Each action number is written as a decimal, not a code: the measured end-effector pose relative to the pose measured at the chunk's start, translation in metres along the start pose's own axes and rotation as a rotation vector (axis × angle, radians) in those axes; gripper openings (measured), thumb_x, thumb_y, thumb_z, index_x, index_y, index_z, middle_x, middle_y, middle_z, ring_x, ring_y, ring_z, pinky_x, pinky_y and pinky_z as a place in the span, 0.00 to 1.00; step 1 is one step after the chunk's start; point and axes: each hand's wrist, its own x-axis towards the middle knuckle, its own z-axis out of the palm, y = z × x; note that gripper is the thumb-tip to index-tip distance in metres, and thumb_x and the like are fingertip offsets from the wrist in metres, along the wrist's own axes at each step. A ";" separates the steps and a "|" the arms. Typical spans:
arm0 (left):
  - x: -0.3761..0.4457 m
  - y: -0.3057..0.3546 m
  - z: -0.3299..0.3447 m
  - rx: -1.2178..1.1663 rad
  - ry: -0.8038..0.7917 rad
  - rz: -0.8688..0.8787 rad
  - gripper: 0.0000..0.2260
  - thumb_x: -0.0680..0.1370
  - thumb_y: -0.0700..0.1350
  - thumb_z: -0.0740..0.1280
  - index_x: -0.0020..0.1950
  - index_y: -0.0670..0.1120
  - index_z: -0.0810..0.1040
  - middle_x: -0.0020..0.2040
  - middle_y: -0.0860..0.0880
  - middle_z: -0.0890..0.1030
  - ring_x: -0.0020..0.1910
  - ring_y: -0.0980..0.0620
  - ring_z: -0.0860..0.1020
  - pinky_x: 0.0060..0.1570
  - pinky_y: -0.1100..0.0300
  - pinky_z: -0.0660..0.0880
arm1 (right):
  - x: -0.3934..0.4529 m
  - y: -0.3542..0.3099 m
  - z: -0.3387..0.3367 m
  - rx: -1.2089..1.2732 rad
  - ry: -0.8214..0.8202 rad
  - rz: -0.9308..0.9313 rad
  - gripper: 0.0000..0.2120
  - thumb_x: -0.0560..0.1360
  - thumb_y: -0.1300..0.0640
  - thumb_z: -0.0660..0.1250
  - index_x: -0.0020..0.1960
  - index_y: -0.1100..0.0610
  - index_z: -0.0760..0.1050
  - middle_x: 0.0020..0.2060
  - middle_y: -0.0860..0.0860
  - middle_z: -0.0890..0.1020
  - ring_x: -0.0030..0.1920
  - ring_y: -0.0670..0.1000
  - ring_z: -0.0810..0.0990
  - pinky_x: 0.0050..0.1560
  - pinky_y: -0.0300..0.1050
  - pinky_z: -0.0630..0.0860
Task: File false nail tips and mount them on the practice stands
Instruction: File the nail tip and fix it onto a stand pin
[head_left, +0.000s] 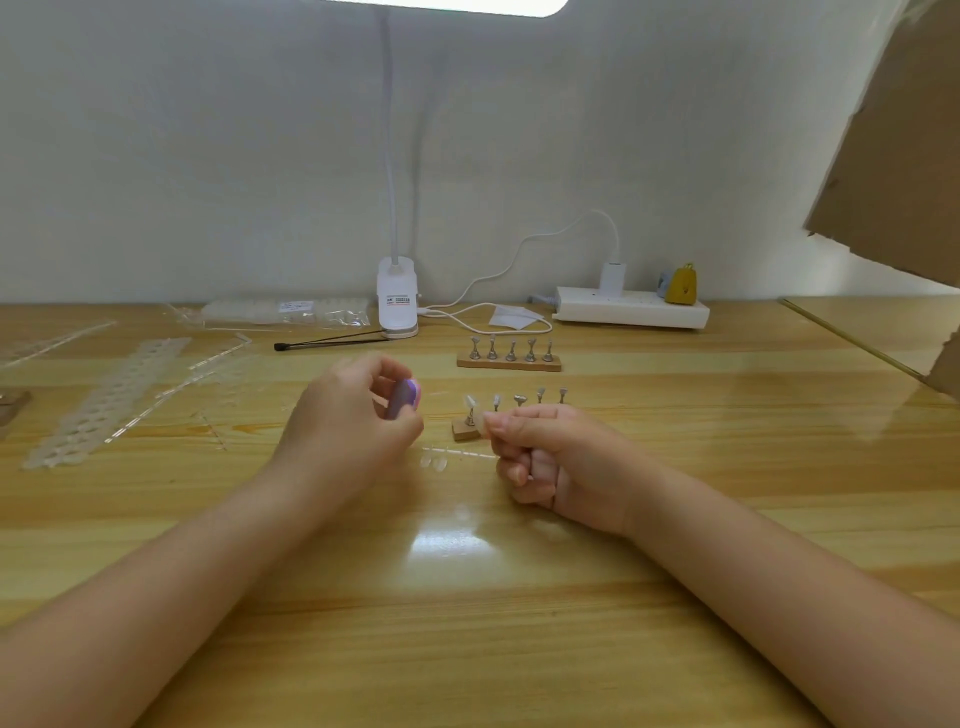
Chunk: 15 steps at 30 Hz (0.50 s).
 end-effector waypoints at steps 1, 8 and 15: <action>-0.001 -0.003 0.001 0.120 -0.016 0.050 0.08 0.75 0.45 0.69 0.54 0.51 0.79 0.48 0.54 0.80 0.43 0.54 0.78 0.43 0.61 0.72 | 0.001 0.001 0.000 0.007 0.008 -0.004 0.20 0.72 0.57 0.68 0.60 0.69 0.74 0.28 0.48 0.70 0.26 0.44 0.71 0.22 0.33 0.62; -0.010 0.007 0.001 0.265 0.062 0.338 0.16 0.75 0.55 0.66 0.57 0.47 0.80 0.52 0.52 0.81 0.48 0.50 0.79 0.51 0.52 0.68 | 0.000 0.001 0.004 0.037 0.057 -0.029 0.06 0.77 0.60 0.65 0.50 0.63 0.77 0.27 0.47 0.73 0.26 0.43 0.69 0.23 0.33 0.59; -0.023 0.021 0.005 0.044 -0.025 0.488 0.15 0.73 0.57 0.66 0.51 0.50 0.85 0.47 0.55 0.84 0.49 0.54 0.82 0.51 0.43 0.73 | -0.002 -0.001 0.006 0.013 0.074 -0.031 0.11 0.76 0.62 0.65 0.36 0.57 0.79 0.28 0.49 0.70 0.26 0.45 0.68 0.23 0.34 0.59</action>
